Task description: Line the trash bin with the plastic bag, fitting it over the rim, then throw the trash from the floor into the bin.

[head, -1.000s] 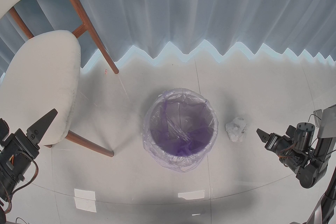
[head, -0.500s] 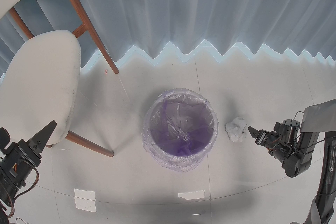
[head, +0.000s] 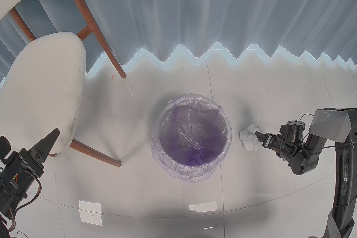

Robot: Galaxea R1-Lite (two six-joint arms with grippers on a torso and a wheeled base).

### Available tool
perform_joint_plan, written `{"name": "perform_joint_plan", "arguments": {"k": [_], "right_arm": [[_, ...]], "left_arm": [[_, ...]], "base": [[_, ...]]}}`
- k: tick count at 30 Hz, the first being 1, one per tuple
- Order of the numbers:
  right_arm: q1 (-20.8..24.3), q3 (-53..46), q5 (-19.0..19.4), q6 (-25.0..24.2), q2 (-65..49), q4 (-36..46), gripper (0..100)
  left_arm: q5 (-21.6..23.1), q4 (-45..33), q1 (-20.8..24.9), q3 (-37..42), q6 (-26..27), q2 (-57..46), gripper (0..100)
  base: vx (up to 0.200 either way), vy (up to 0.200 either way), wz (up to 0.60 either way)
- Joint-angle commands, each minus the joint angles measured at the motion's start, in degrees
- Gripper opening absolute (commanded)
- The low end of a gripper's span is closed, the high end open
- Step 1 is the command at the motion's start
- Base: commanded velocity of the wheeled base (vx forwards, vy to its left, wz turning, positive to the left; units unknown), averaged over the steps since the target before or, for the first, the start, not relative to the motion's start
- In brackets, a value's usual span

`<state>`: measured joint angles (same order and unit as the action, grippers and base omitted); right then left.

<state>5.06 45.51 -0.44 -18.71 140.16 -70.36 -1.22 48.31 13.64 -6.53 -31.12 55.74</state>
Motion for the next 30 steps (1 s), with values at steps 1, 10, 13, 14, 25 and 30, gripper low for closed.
{"name": "perform_joint_plan", "arguments": {"k": [1,10,13,14,25,30], "right_arm": [[-0.05,7.67,0.09,2.19,3.9,4.8,100],[-0.05,17.51,0.09,3.95,7.15,12.8,100],[-0.05,20.15,0.09,4.3,8.56,14.38,100],[-0.05,21.03,0.09,4.56,9.17,14.64,100],[-0.05,28.76,0.44,6.5,13.21,19.3,100],[-0.05,31.48,0.53,6.5,14.71,20.0,100]], "left_arm": [[-0.01,0.03,0.07,-0.15,0.89,0.25,100],[-0.01,0.03,-0.28,-0.06,2.73,0.16,100],[-0.01,-0.06,-0.63,0.03,2.73,0.16,100],[-0.01,-0.15,-0.72,0.03,2.73,0.16,100],[-0.01,-0.06,-1.69,0.29,2.82,0.08,100],[-0.01,0.12,-2.13,0.38,2.82,-0.01,100]], "base": [[0.0,0.0,0.0],[0.0,0.0,0.0],[0.0,0.0,0.0],[0.0,0.0,0.0],[0.0,0.0,0.0],[0.0,0.0,0.0]]}}
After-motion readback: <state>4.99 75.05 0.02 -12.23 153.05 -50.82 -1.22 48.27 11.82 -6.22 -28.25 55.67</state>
